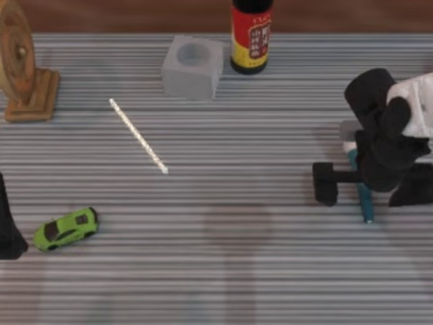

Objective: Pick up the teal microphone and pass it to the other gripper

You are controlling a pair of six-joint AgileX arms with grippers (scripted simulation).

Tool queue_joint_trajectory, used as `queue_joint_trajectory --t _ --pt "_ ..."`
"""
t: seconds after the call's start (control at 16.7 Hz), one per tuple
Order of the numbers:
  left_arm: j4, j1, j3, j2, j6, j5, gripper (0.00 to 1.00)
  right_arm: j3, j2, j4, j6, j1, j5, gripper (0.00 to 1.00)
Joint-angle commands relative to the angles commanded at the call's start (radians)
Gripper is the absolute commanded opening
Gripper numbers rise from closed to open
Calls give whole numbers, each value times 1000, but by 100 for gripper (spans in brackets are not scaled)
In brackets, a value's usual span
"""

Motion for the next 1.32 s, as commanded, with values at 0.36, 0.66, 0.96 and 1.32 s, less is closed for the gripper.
queue_joint_trajectory --t 0.36,0.66,0.96,1.32 --pt "0 0 0 0 0 0 100 0 0 0 0 0 0 62" --pt "0 0 0 0 0 0 100 0 0 0 0 0 0 25" --pt "0 0 0 0 0 0 100 0 0 0 0 0 0 0" --pt "0 0 0 0 0 0 100 0 0 0 0 0 0 0"
